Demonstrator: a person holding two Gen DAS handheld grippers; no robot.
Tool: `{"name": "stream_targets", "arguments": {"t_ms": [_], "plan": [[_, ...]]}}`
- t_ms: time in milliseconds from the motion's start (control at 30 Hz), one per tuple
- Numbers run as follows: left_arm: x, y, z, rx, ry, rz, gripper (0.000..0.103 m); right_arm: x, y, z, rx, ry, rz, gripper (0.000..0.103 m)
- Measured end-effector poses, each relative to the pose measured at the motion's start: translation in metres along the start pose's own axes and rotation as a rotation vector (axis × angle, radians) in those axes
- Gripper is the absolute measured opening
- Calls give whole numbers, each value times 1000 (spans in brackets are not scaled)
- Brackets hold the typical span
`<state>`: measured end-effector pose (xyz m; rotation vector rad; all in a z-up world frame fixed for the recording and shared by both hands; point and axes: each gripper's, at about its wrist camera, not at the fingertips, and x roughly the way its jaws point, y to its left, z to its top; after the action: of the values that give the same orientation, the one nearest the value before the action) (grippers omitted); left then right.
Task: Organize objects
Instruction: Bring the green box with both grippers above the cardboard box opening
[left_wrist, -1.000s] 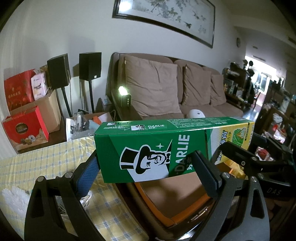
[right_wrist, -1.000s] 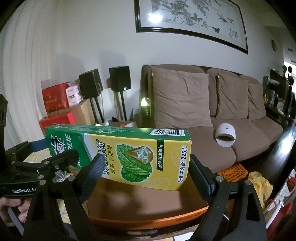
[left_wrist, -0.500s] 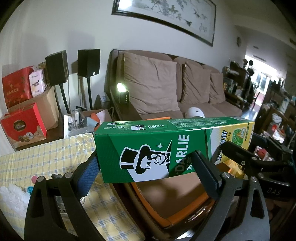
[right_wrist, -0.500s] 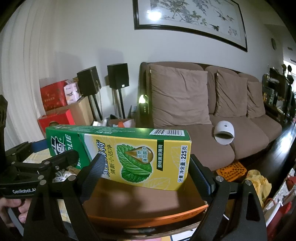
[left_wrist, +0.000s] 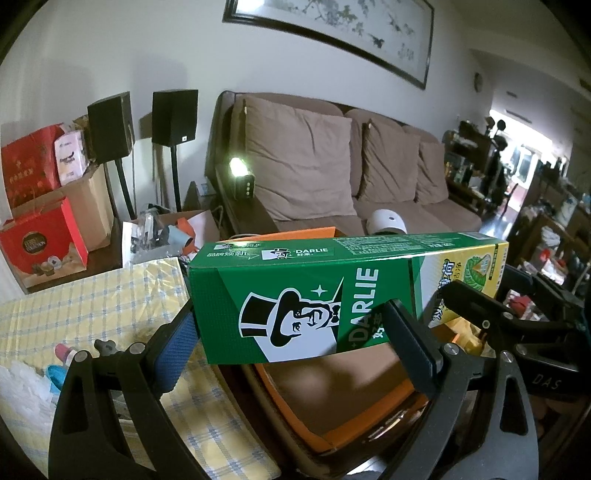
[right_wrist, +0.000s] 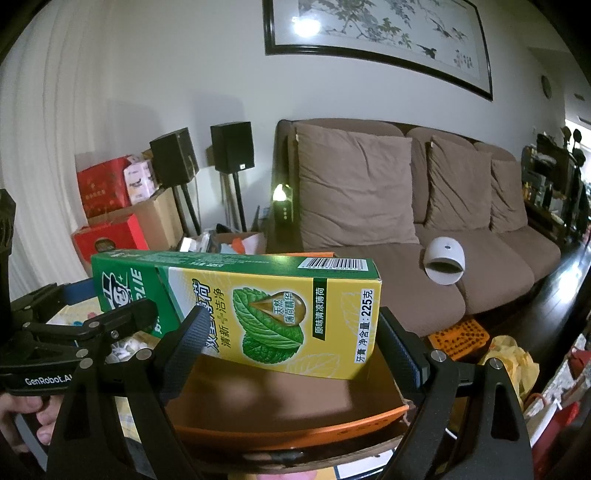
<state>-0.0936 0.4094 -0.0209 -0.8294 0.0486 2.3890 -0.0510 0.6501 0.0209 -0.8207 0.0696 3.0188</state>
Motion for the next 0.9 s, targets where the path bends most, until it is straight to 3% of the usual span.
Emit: {"name": "stream_targets", "arguments": {"t_ms": [900], "plan": [[20, 1, -8, -34, 69, -8, 96, 10, -9, -5, -3, 55, -16, 91]]}}
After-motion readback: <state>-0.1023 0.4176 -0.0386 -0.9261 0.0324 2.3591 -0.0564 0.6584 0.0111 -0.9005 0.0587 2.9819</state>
